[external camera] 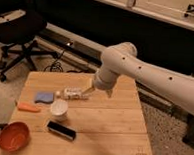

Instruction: Pick up the ceramic cup

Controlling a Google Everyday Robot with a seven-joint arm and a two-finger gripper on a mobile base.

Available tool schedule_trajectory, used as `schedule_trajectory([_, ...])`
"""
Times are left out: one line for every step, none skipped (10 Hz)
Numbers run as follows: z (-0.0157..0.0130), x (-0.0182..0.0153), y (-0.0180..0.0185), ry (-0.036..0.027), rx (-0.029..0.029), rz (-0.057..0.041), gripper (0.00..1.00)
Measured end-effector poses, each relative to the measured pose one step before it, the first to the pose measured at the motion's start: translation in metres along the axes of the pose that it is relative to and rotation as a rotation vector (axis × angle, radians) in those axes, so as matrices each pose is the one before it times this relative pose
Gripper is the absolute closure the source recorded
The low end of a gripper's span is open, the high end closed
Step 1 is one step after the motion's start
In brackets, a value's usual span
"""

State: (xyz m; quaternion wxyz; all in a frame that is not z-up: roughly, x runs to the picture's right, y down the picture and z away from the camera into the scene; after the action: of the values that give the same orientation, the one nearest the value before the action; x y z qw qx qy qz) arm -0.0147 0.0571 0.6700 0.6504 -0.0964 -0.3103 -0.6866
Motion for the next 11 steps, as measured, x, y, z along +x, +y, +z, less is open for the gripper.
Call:
schedule_trajectory([0.00226, 0.00039, -0.01570, 0.01332, -0.02161, -0.05209, 0.20])
schedule_trajectory([0.00596, 0.00588, -0.02067, 0.01416, -0.03382, -0.04601, 0.20])
schedule_trajectory([0.00852, 0.00900, -0.01717, 0.01017, -0.03360, -0.03063, 0.20])
schedule_trajectory([0.00617, 0.00813, -0.01502, 0.00722, -0.01986, -0.02203, 0.20])
schedule_trajectory([0.01100, 0.00765, -0.01436, -0.00176, -0.02074, -0.01816, 0.20])
schedule_trajectory([0.01427, 0.00895, -0.01591, -0.00494, -0.01901, -0.01824, 0.20])
schedule_trajectory([0.01093, 0.00423, -0.00748, -0.00861, -0.01319, -0.00851, 0.20])
schedule_trajectory([0.01339, 0.00344, -0.00488, -0.01286, -0.01579, -0.00486, 0.20])
schedule_trajectory([0.01968, 0.00219, -0.00298, -0.02334, -0.01861, -0.00096, 0.20])
schedule_trajectory([0.01885, 0.00085, 0.00034, -0.02562, -0.01548, 0.00380, 0.20])
schedule_trajectory([0.01636, 0.00101, 0.00214, -0.02280, -0.01049, 0.00546, 0.20])
